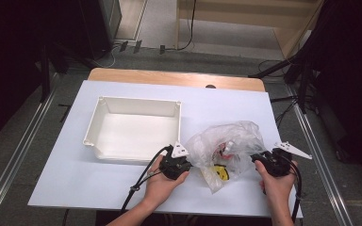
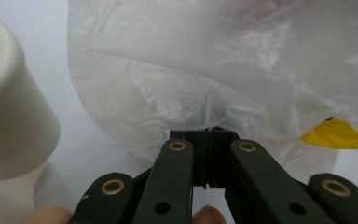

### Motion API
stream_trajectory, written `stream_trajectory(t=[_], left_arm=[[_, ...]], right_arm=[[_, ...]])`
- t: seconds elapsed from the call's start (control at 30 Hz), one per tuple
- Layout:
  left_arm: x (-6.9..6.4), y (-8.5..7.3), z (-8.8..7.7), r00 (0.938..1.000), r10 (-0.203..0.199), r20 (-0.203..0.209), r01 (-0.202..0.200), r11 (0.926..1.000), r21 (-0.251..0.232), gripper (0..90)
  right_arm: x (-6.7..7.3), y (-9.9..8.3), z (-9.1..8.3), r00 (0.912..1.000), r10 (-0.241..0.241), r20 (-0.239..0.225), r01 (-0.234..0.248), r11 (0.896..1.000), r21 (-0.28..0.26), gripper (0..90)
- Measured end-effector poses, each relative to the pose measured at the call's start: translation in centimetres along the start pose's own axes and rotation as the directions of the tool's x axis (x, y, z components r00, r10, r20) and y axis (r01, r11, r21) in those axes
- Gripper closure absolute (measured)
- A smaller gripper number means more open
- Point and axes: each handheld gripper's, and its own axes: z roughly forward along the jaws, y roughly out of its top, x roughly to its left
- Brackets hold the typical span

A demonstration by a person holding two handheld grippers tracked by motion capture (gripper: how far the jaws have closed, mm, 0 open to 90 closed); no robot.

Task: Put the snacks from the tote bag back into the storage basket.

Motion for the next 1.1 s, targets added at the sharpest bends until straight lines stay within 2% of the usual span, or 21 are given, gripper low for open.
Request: stream_trajectory(t=[0.2,0.27,0.3,0.43,0.6,0.67,0.73,0.87,1.0,1.1], left_arm=[[0.0,0.0,0.0,1.0000,-0.002,-0.001,0.002,1.0000,-0.001,89.4],[0.0,0.0,0.1,1.0000,-0.006,-0.004,0.006,1.0000,-0.003,89.2],[0.0,0.0,0.1,1.0000,-0.006,-0.003,0.006,1.0000,-0.003,89.1],[0.0,0.0,0.1,1.0000,-0.005,-0.003,0.005,1.0000,-0.002,88.9],[-0.1,0.0,0.1,1.0000,-0.007,-0.004,0.007,1.0000,-0.002,88.2],[0.0,0.0,0.2,1.0000,-0.009,0.000,0.009,1.0000,-0.003,87.8],[0.1,0.0,0.2,0.9999,-0.014,0.002,0.014,0.9999,-0.002,87.5],[0.1,0.0,0.2,0.9998,-0.021,0.003,0.021,0.9998,-0.004,86.9],[0.2,0.0,0.2,0.9998,-0.021,0.008,0.021,0.9998,-0.001,86.6],[0.1,0.0,0.2,0.9999,-0.013,0.004,0.013,0.9999,0.001,86.3]], right_arm=[[1.4,0.7,-2.8,0.9969,-0.076,-0.020,0.074,0.994,-0.078,33.7],[2.0,0.9,-3.4,0.9915,-0.124,-0.041,0.119,0.987,-0.110,27.1],[2.3,0.9,-3.6,0.9898,-0.139,-0.034,0.133,0.984,-0.121,23.9],[3.2,1.3,-4.2,0.9880,-0.150,-0.036,0.144,0.978,-0.149,15.7],[3.8,2.0,-5.0,0.9849,-0.172,-0.019,0.165,0.967,-0.195,15.2],[4.2,2.3,-5.3,0.9803,-0.197,0.001,0.194,0.961,-0.198,15.2],[4.2,2.5,-5.7,0.9780,-0.209,-0.004,0.203,0.956,-0.213,14.5],[3.6,2.6,-6.5,0.9823,-0.187,-0.006,0.181,0.957,-0.225,14.6],[3.3,2.7,-7.0,0.9784,-0.206,0.017,0.205,0.954,-0.219,14.3],[3.3,2.8,-7.2,0.9791,-0.203,-0.006,0.196,0.953,-0.232,14.2]])
